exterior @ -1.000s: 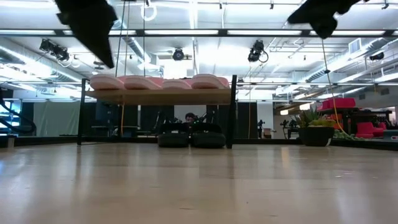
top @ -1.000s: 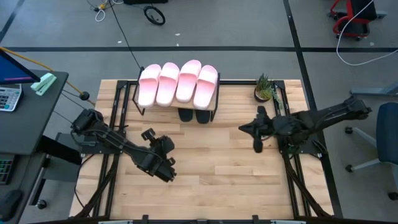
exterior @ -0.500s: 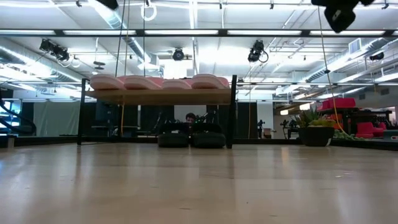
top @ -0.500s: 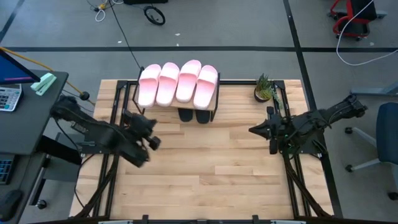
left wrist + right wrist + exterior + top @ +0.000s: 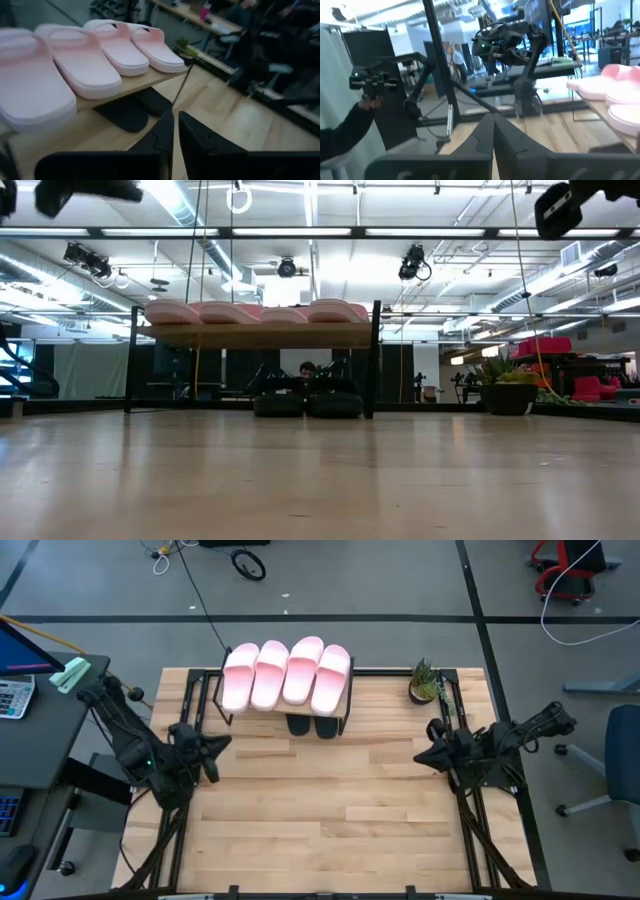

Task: Pick and place slides into the shelf
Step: Return to Home Position

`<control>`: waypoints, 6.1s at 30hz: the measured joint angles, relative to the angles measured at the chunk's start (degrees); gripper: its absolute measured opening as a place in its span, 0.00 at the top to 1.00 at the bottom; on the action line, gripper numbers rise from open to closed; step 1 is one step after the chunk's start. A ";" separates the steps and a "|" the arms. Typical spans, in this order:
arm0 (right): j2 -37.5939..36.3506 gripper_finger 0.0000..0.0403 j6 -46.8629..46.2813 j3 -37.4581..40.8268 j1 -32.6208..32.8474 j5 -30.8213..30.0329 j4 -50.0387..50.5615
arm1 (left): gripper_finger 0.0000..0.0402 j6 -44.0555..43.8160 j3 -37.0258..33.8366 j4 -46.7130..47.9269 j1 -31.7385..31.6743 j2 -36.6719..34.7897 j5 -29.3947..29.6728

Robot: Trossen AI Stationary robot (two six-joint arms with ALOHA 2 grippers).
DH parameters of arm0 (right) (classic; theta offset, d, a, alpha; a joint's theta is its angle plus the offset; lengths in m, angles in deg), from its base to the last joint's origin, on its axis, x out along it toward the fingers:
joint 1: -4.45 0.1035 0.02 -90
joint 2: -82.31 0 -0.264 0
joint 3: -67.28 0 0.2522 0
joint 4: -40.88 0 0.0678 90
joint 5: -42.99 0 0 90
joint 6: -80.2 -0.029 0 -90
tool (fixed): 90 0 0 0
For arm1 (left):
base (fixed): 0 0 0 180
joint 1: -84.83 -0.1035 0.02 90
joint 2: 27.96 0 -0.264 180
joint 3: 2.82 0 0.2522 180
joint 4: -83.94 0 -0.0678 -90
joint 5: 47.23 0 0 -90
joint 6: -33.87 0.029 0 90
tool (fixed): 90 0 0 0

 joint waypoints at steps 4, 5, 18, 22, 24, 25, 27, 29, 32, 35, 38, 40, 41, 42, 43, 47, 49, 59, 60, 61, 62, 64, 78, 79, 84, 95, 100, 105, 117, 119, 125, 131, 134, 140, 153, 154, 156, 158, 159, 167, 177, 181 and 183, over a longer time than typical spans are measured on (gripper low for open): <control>-3.21 0.98 0.01 0.63 -0.02 -0.97 2.32 | 0.91 -4.89 -9.24 -4.48 3.22 -4.58 2.15; -3.78 0.98 0.06 1.28 -0.02 -1.65 2.57 | 0.90 -5.23 -11.05 -5.60 3.75 -5.37 2.85; -9.05 0.98 -2.49 10.20 -0.03 -6.70 2.32 | 0.94 -11.77 -20.64 -3.45 6.73 -14.45 8.17; -10.63 0.98 -2.38 10.44 -0.02 -6.65 2.59 | 0.93 -12.38 -20.64 0.22 6.73 -17.00 8.25; -10.85 0.98 -2.39 10.46 -0.02 -6.62 3.15 | 0.92 -13.37 -20.64 1.91 6.73 -18.26 8.33; -10.86 0.98 -2.38 10.47 -0.02 -6.59 3.43 | 0.92 -13.85 -20.64 2.42 6.73 -18.78 8.38; -10.86 0.98 -2.45 10.49 -0.04 -6.58 4.11 | 0.91 -13.83 -20.64 3.18 6.73 -19.89 8.55; -10.86 0.98 -2.42 10.50 -0.02 -6.58 4.71 | 0.90 -13.85 -20.64 3.70 6.71 -20.82 8.57; -10.86 0.98 -2.44 10.50 -0.02 -6.58 4.69 | 0.90 -13.83 -20.64 4.20 6.71 -21.55 8.87; -10.86 0.98 -3.13 10.50 -0.02 -6.58 5.08 | 0.90 -13.79 -20.64 4.67 6.71 -21.52 10.20; -10.84 0.98 -3.94 10.51 -0.03 -6.57 7.11 | 0.91 -13.78 -20.64 4.97 6.71 -21.52 11.52; -10.75 0.98 -3.93 10.52 -0.02 -6.58 7.70 | 0.92 -13.82 -20.64 5.28 6.71 -21.52 12.54; -10.75 0.98 -3.81 10.52 -0.02 -6.58 7.83 | 0.93 -13.80 -20.64 5.30 6.71 -21.52 12.84; -10.75 0.98 -3.47 10.52 -0.02 -6.60 7.86 | 0.93 -13.78 -20.64 5.28 6.71 -21.48 13.04; -10.75 0.98 -3.15 10.52 -0.02 -6.58 7.85 | 0.93 -13.81 -20.64 5.27 6.71 -21.35 13.32; -10.75 0.98 -3.57 10.52 -0.02 -6.58 7.75 | 0.92 -13.85 -21.61 3.99 6.71 -20.63 16.80; -10.75 0.98 -3.89 10.52 -0.02 -6.58 7.73 | 0.91 -14.91 -23.06 3.88 6.71 -20.65 17.11; -10.73 0.98 -3.85 10.52 -0.02 -6.58 7.75 | 0.92 -24.57 -33.32 1.88 7.52 -20.65 17.15; -10.73 0.98 -3.85 10.52 -0.02 -6.58 7.75 | 0.92 -24.17 -33.72 1.95 7.95 -20.65 17.17; -10.73 0.98 -3.85 10.52 -0.04 -6.58 7.75 | 0.93 -23.12 -33.84 2.40 8.52 -20.65 17.14; -10.73 0.98 -3.82 10.52 -0.03 -6.58 7.75 | 0.93 -22.01 -33.81 3.00 9.17 -20.65 17.26; -10.73 0.98 -3.38 10.52 -0.04 -6.58 7.75 | 0.94 -19.82 -33.32 5.59 10.77 -20.67 17.23; -10.71 0.98 -0.77 10.52 -0.04 -6.58 7.75 | 0.90 -13.44 -31.96 6.22 24.41 -20.71 17.21; -10.71 0.98 -0.76 10.52 -0.04 -6.59 7.73 | 0.90 -12.05 -31.96 5.23 25.28 -20.71 17.21; -10.71 0.98 -0.76 10.52 -0.04 -6.59 7.73 | 0.92 -6.01 -31.91 -1.21 29.29 -20.71 17.19; -10.71 0.98 -0.76 10.52 -0.04 -6.59 7.73 | 0.93 -0.20 -31.91 -7.21 30.99 -20.71 17.17; -10.71 0.98 -0.76 10.52 -0.04 -6.60 7.75 | 0.91 0.19 -31.91 -7.22 30.99 -20.71 17.15; -10.71 0.98 -0.76 10.52 -0.03 -6.58 7.74 | 0.91 0.23 -31.91 -7.24 30.99 -20.71 17.12; -10.71 0.98 -0.76 10.52 -0.03 -6.59 7.73 | 0.94 14.92 -31.91 -14.75 31.75 -20.63 16.70; -10.71 0.98 -0.76 10.52 -0.04 -6.58 7.73 | 0.93 21.54 -31.91 -19.02 32.32 -20.61 16.38; -10.71 0.98 -0.76 10.52 -0.04 -6.58 7.73 | 0.90 24.90 -31.91 -22.12 30.94 -20.63 16.66; -10.71 0.98 -0.76 10.52 -0.02 -6.60 7.75 | 0.90 27.01 -31.91 -22.78 21.19 -20.63 16.99; -10.71 0.98 -0.76 10.52 -0.04 -6.59 7.74 | 0.91 26.73 -31.91 -23.01 14.80 -20.56 17.01; -10.71 0.98 -0.76 10.52 -0.04 -6.59 7.73 | 0.93 26.80 -31.91 -25.45 3.10 -19.88 17.01; -10.71 0.98 -0.76 10.52 -0.03 -6.59 7.73 | 0.91 33.31 -31.91 -25.21 -15.06 -19.88 17.18; -10.71 0.98 -0.79 10.52 -0.04 -6.60 7.73 | 0.91 34.43 -31.91 -25.21 -15.62 -19.88 17.18; -10.71 0.98 -0.77 10.52 -0.03 -6.58 7.73 | 0.92 36.46 -31.91 -25.23 -16.51 -19.88 17.30; -10.71 0.98 -0.76 10.52 -0.04 -6.58 7.73 | 0.93 37.90 -31.91 -25.23 -17.10 -19.88 17.43; -10.71 0.98 -0.77 10.52 -0.03 -6.58 7.73 | 0.93 38.70 -31.91 -25.21 -17.35 -19.88 17.45; -10.71 0.98 -0.77 10.50 -0.02 -6.59 7.73 | 0.92 45.68 -32.73 -25.23 -21.89 -22.84 17.51; -10.71 0.98 -0.79 10.50 -0.03 -6.59 7.75 | 0.91 47.25 -36.39 -25.68 -30.69 -30.56 14.84; -10.73 0.98 -0.79 10.50 -0.03 -6.60 7.74 | 0.93 48.48 -38.60 -29.39 -33.43 -32.04 11.59; -10.72 0.98 -0.78 10.50 -0.02 -6.58 7.73 | 0.93 52.61 -38.78 -31.64 -34.10 -31.99 9.79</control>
